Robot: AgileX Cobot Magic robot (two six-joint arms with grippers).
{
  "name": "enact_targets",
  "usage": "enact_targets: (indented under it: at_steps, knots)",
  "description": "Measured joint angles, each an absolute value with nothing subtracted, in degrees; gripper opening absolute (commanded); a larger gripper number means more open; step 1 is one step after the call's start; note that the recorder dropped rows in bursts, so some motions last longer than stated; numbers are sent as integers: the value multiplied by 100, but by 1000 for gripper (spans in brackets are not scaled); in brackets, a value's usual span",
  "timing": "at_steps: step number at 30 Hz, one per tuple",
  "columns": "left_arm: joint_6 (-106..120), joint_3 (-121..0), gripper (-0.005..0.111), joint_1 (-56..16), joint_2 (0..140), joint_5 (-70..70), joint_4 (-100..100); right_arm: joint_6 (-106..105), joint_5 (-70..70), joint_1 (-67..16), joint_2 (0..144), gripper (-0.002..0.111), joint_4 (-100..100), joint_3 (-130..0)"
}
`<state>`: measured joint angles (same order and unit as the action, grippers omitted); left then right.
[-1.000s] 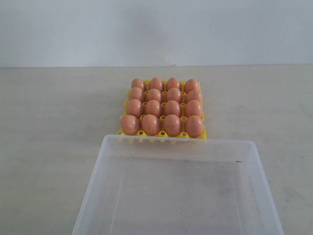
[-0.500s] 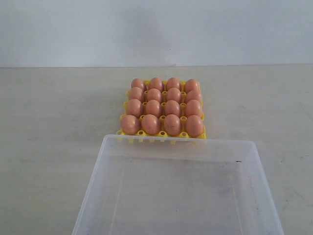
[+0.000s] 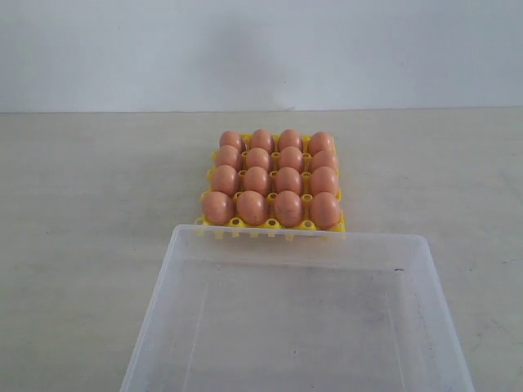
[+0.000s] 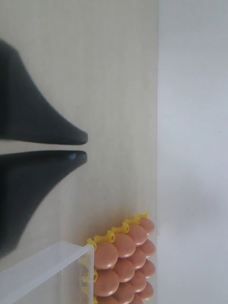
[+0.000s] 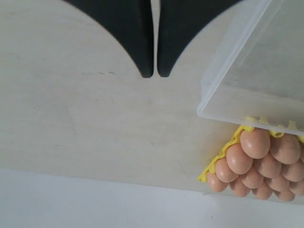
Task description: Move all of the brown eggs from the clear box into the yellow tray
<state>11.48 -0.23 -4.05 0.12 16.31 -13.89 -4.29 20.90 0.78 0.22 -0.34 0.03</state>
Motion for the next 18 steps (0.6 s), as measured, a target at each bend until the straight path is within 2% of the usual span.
enact_targets:
  at_steps: [18]
  knots:
    - [1148,-23,4,-405,12,1631,-1389,-704,2127,58,22,0,-44,3]
